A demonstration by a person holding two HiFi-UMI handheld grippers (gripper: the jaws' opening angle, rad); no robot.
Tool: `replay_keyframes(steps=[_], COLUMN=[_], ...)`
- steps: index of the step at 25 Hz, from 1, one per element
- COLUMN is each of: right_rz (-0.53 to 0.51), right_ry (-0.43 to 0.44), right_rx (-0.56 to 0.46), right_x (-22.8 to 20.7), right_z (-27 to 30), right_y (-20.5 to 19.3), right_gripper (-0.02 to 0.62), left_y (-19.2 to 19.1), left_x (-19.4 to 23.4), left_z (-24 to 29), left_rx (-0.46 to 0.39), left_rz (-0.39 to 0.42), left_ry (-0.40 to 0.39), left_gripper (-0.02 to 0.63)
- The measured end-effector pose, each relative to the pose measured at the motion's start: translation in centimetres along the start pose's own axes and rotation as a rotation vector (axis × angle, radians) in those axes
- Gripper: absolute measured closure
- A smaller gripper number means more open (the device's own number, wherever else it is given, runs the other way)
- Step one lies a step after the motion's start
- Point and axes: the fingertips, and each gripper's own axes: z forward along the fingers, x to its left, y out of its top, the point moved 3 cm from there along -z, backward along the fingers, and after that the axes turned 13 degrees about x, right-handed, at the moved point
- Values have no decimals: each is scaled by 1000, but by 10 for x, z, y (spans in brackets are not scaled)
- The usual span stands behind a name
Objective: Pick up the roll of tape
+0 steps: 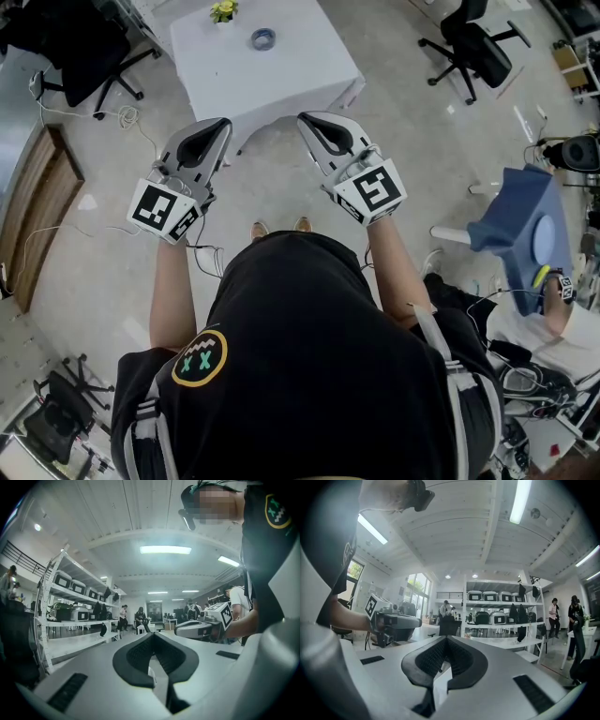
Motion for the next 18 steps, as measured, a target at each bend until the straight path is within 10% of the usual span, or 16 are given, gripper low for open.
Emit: replay_keyframes(steps=[18], right_rz=[6], right_ry=[19], right_rx=[1], right_x=[5], right_z=[1], right_y=[0], right_gripper=[473], left_y=[-3], left_x=[1], left_z=[-2], left_rx=[4], left_rz=[-6], left_ry=[-6], left_gripper=[586])
